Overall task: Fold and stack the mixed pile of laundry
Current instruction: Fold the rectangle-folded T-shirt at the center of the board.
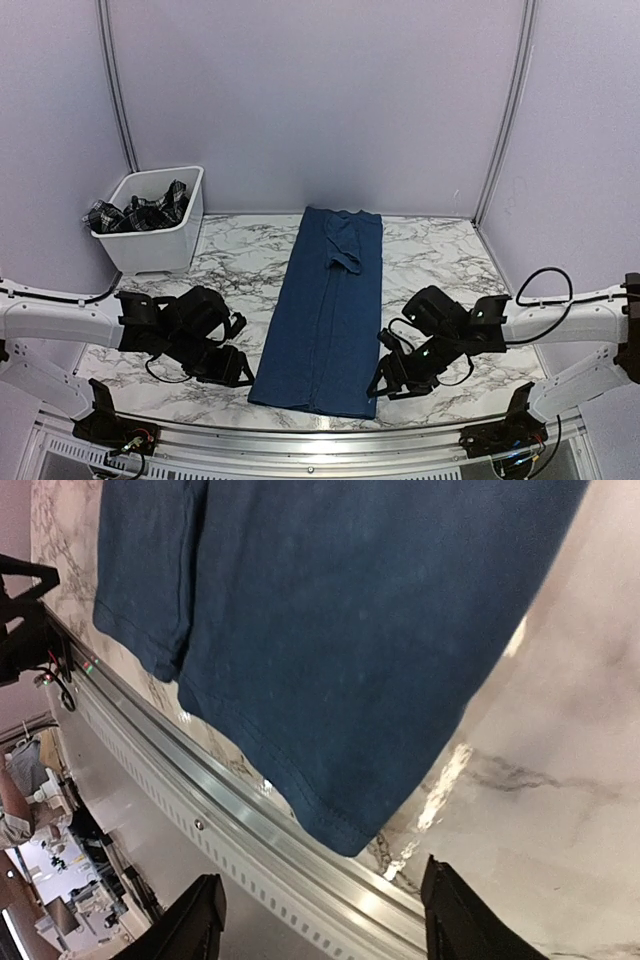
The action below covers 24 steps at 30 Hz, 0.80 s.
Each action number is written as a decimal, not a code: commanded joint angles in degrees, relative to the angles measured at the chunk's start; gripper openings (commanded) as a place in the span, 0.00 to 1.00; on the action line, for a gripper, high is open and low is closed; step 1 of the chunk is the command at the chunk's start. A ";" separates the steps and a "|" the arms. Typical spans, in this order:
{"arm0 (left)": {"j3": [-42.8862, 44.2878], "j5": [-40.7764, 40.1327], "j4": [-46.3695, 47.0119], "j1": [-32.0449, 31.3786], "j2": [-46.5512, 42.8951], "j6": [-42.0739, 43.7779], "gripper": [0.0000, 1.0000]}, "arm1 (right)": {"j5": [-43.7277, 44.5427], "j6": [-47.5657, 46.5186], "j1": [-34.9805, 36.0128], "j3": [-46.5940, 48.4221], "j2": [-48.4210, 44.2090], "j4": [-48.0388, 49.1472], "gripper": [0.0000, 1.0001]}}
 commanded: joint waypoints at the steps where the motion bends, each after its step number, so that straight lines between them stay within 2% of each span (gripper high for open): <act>1: -2.81 2.28 3.38 -0.34 -0.45 -7.86 0.52 | 0.18 8.23 4.32 -2.13 1.76 8.55 0.60; 3: -3.26 2.21 4.22 -0.34 0.29 -8.44 0.50 | 0.95 8.09 4.39 -2.92 3.15 10.12 0.56; 7: -3.36 3.35 5.76 -0.87 3.05 -8.74 0.43 | -0.56 8.83 4.65 -5.79 6.02 14.70 0.41; 10: -3.48 3.49 6.59 -1.45 4.77 -8.67 0.37 | -0.76 8.85 5.18 -5.98 6.99 15.15 0.35; 24: -5.09 5.01 10.67 -2.83 8.31 -9.83 0.32 | -1.81 10.11 7.71 -7.79 10.39 18.99 0.27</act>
